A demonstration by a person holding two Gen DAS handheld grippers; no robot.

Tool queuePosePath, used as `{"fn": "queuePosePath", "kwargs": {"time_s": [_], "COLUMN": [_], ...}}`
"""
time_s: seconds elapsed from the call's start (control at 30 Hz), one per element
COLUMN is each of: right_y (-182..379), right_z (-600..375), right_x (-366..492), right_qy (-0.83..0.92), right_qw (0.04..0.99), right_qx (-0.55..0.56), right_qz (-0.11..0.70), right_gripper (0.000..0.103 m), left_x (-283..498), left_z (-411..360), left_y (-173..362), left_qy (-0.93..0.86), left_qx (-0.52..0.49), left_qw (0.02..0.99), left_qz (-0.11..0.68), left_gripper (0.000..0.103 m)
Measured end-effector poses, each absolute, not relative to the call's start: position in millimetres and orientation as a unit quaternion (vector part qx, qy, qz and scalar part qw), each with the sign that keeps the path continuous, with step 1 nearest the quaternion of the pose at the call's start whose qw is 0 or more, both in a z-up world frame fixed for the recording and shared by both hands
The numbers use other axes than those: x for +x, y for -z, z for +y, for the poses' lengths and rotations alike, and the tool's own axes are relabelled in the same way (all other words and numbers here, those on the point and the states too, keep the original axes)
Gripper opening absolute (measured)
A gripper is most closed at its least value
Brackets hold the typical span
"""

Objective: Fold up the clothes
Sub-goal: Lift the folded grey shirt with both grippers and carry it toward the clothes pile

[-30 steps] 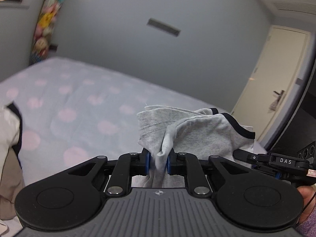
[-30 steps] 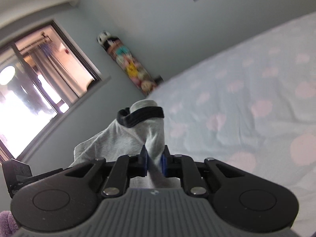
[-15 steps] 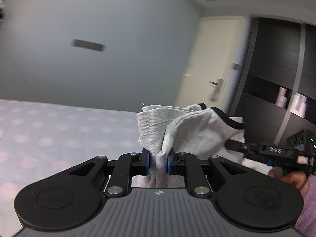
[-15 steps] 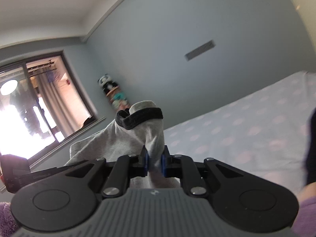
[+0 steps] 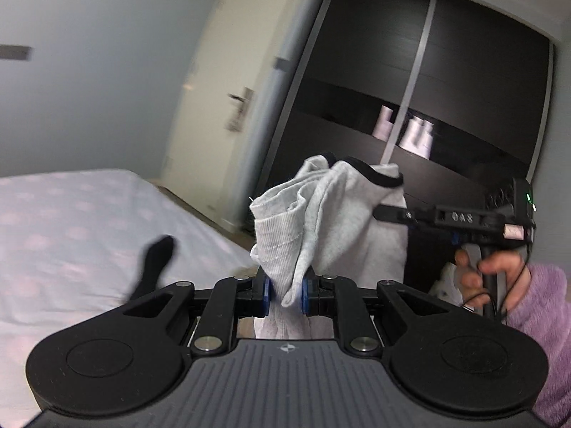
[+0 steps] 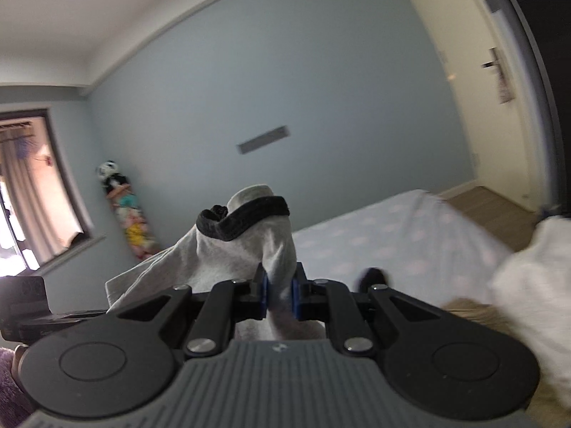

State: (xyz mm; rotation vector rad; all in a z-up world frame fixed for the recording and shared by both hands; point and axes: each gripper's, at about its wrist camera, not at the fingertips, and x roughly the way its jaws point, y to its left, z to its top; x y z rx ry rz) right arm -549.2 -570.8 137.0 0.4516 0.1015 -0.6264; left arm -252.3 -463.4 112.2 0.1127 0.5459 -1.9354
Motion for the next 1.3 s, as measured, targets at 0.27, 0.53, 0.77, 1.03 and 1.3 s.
{"fn": "queuePosePath", "kwargs": {"time_s": [0.27, 0.53, 0.77, 1.03, 1.3], "right_y": [-134.1, -72.4, -33.7, 20.9, 62.5], "right_z": [-628.3, -716.6, -781.3, -818.5, -826.3], "right_x": [-621.7, -598.0, -560.8, -542.5, -542.2], "right_qy": [0.359, 0.369, 0.361, 0.378, 0.4], "right_qw": [0.894, 0.864, 0.859, 0.833, 0.819], "right_qx": [0.222, 0.261, 0.277, 0.313, 0.322], "right_qz": [0.15, 0.22, 0.237, 0.256, 0.255], "right_gripper": [0.015, 0.015, 0.014, 0.014, 0.016], "left_x": [-318.4, -303.9, -275.2, -256.7, -258.1], "left_z": [-530.6, -594.5, -634.3, -661.9, -669.6], "left_y": [-57.2, -2.5, 17.2, 62.0, 88.1], "left_qy": [0.834, 0.796, 0.777, 0.75, 0.742], "left_qx": [0.07, 0.117, 0.117, 0.122, 0.145], "left_qw": [0.461, 0.486, 0.496, 0.495, 0.488], "left_qz": [0.296, 0.342, 0.37, 0.421, 0.436], "left_gripper": [0.013, 0.013, 0.013, 0.012, 0.013]}}
